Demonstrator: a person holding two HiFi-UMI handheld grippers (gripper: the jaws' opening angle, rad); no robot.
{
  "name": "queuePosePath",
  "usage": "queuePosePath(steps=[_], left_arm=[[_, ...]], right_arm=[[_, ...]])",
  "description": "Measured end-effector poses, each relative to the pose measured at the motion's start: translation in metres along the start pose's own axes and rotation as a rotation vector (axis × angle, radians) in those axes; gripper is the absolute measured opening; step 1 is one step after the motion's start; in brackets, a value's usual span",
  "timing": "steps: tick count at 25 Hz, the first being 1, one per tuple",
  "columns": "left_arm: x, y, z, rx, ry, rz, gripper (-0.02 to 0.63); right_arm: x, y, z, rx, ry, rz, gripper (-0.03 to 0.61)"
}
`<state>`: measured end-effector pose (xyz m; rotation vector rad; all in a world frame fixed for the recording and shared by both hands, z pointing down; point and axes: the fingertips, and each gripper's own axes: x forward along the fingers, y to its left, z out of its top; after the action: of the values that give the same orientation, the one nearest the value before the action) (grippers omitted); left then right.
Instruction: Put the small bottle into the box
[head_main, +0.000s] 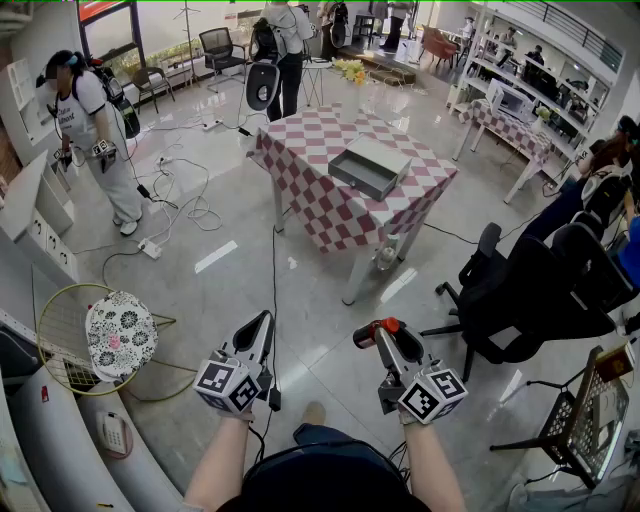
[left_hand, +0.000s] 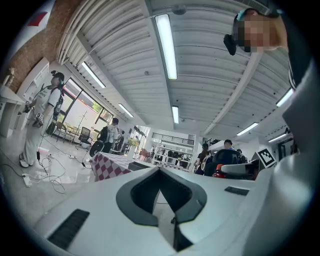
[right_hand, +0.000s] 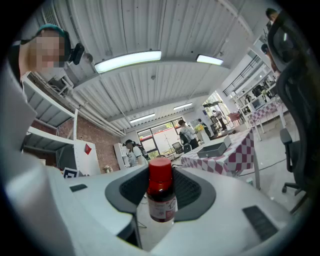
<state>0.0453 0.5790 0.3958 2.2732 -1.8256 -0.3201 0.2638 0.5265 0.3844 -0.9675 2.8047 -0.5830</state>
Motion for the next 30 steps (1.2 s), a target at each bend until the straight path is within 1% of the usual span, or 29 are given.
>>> queuePosePath(steps=[5,10,12,15,21,25,30], left_arm=[[0.049,0.032,0.0,0.03,-0.006,0.01,0.009],[0.087,0.05,-0.001,0.098,0.024,0.017,0.009],[0.1,0.055,0.001,0.112,0.024,0.013,0.009],[0.115,0.06,0.002,0.114,0.026,0.009,0.009],[0.137,0.065,-0.008,0.095,0.051,0.015,0.009],[0.155,0.065,-0.012,0.089,0.066,0.004,0.009],[0.186,0.074,-0.012,0.087,0.074,-0.013,0.009]], right_arm=[[0.048,-0.035,0.008,-0.058,0.002,-0.026,0.143],[0.074,-0.069,0.011,-0.102,-0.001,-0.075,0.143],[0.081,-0.08,0.012,-0.109,0.0,-0.088,0.143],[0.088,-0.091,0.011,-0.097,-0.001,-0.098,0.143],[0.096,-0.106,0.007,-0.054,0.009,-0.099,0.143],[0.105,-0.117,0.012,-0.024,-0.003,-0.092,0.143],[0.123,-0.131,0.018,-0.016,-0.011,-0.093,0.144]])
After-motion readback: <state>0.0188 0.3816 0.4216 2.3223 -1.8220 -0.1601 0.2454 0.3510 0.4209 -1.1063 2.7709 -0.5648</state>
